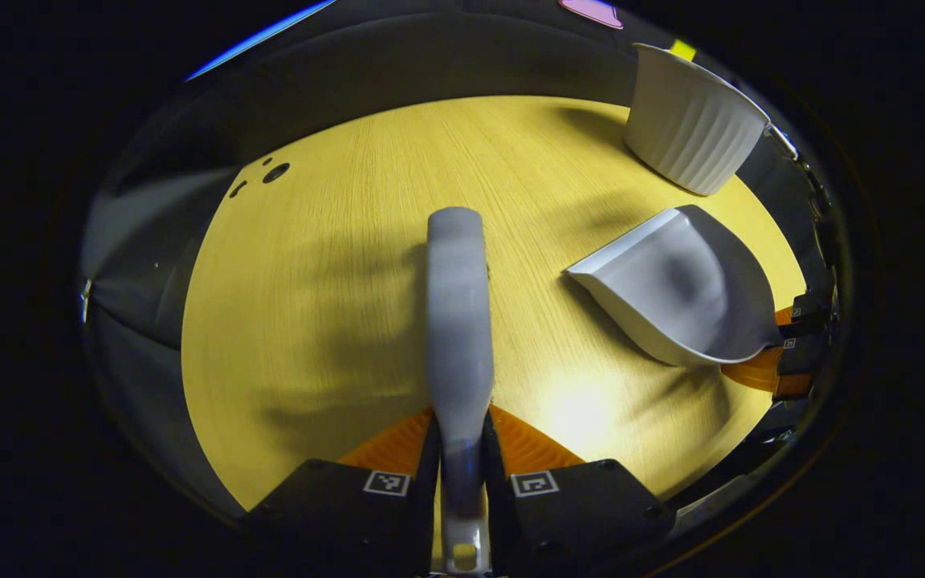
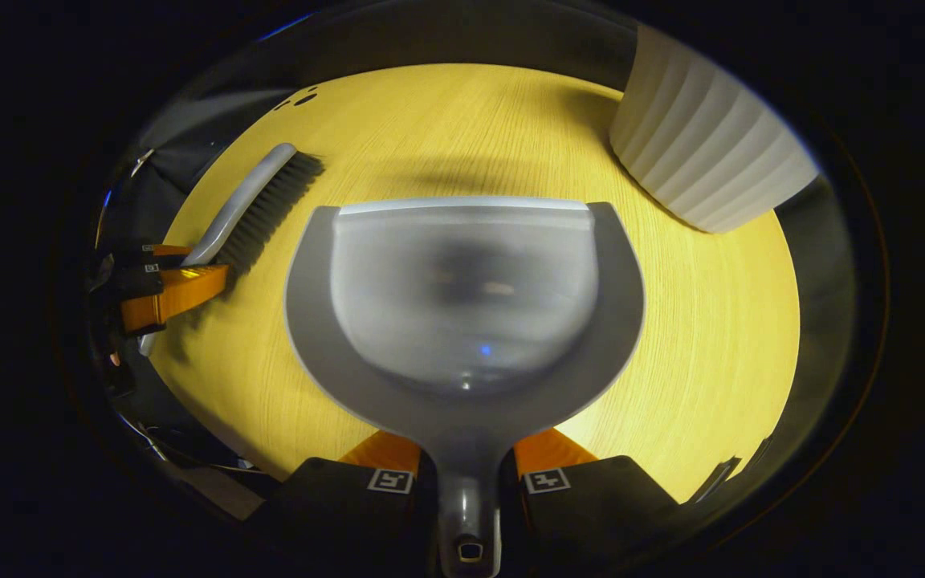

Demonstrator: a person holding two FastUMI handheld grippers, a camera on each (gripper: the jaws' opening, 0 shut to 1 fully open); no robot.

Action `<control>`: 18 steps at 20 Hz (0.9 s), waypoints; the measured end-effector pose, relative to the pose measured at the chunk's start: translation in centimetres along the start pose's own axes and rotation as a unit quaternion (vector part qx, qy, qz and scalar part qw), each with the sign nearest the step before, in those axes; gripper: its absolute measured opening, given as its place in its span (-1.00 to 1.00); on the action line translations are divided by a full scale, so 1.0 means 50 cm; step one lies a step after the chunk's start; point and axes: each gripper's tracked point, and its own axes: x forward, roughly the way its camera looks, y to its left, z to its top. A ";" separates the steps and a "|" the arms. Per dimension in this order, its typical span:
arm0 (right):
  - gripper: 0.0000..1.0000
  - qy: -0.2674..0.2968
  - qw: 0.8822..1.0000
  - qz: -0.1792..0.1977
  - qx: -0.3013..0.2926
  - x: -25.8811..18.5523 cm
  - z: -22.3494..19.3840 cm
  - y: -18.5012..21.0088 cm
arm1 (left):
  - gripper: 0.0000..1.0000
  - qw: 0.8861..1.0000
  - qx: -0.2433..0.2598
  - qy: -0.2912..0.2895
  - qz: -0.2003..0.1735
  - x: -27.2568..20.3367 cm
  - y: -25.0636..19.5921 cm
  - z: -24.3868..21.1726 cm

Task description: Pick up the small broom and dustpan from the desktop, sweep the trash into the dustpan with the broom, and then empty the trash into the garbage bin.

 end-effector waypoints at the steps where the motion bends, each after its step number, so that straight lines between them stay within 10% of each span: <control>1: -0.29 0.000 1.000 0.001 -0.002 -0.001 0.002 0.000 | -0.33 1.000 0.004 0.001 0.000 0.001 0.004 0.003; 18: -0.14 -0.067 0.997 0.041 0.003 -0.141 0.025 0.015 | -0.09 0.998 -0.032 -0.060 -0.007 -0.116 0.019 0.037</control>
